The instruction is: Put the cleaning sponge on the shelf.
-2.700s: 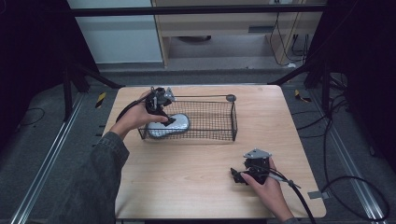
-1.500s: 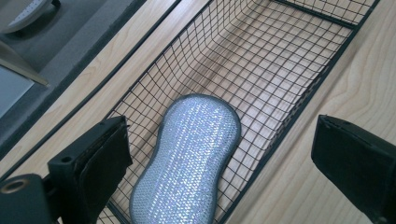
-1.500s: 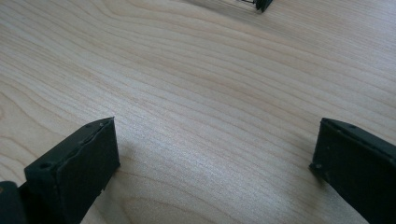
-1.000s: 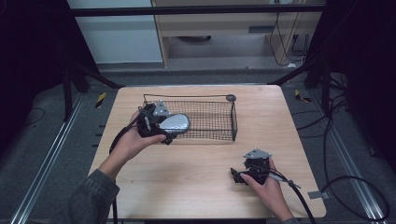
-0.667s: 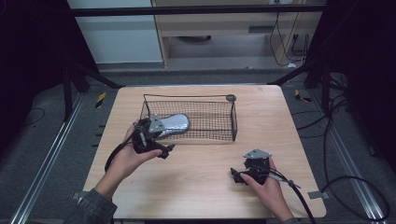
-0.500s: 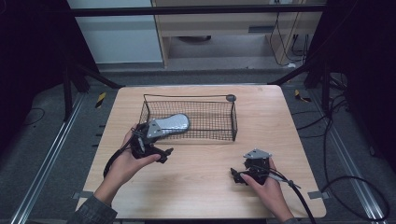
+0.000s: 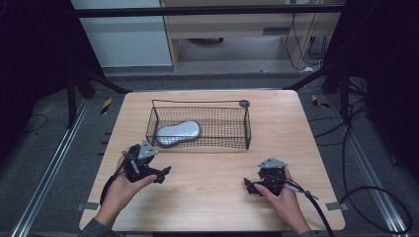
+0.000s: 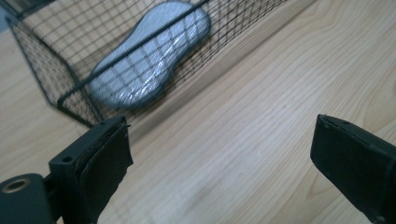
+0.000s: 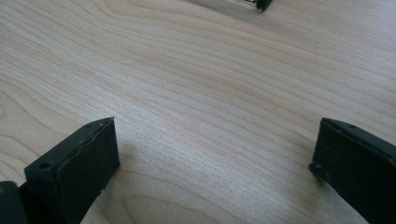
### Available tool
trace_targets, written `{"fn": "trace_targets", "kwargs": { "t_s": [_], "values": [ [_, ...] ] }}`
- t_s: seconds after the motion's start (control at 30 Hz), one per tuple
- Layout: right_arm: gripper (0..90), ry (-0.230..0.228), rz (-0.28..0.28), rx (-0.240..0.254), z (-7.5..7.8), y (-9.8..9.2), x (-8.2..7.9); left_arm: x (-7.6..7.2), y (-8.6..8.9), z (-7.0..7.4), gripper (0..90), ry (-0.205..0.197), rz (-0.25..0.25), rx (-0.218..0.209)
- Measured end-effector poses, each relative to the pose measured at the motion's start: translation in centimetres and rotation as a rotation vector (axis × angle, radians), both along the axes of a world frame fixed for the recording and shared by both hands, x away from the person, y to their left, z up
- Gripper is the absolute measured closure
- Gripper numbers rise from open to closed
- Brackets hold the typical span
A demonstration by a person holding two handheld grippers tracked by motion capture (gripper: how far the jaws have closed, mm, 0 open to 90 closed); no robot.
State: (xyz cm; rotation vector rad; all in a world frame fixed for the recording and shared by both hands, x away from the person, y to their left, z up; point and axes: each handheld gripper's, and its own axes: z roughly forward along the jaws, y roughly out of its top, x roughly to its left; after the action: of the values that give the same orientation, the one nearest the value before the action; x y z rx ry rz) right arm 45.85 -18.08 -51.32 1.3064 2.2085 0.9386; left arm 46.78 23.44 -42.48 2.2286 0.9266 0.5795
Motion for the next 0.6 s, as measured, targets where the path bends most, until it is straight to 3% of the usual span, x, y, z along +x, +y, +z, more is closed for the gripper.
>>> {"fn": "trace_targets", "kwargs": {
  "t_s": [0.07, 0.13, 0.17, 0.2, 0.37, 0.6],
  "values": [
    [0.7, 0.0, 0.0, 0.0, 0.0, 0.0, 0.0, -0.1, 0.9, -0.4, 4.6, 0.002, 0.025, -0.003],
    [0.7, 0.0, 0.0, 0.0, 0.0, 0.0, 0.0, 0.2, 2.4, -1.4, 4.6, 0.004, 0.081, 0.009],
    [0.7, 0.0, 0.0, 0.0, 0.0, 0.0, 0.0, 0.2, 2.4, -1.4, 4.6, 0.004, 0.081, 0.009],
    [0.7, 0.0, 0.0, 0.0, 0.0, 0.0, 0.0, 0.6, 3.4, -2.2, 4.6, 0.022, 0.111, 0.005],
    [0.7, 0.0, 0.001, 0.0, 0.0, 0.0, 0.0, 1.6, 4.7, -3.8, 5.3, 0.043, 0.164, 0.017],
    [0.7, 0.001, 0.0, 0.002, 0.0, 0.0, 0.0, 2.5, 5.8, -4.8, 4.6, 0.045, 0.216, 0.001]
  ]
}}
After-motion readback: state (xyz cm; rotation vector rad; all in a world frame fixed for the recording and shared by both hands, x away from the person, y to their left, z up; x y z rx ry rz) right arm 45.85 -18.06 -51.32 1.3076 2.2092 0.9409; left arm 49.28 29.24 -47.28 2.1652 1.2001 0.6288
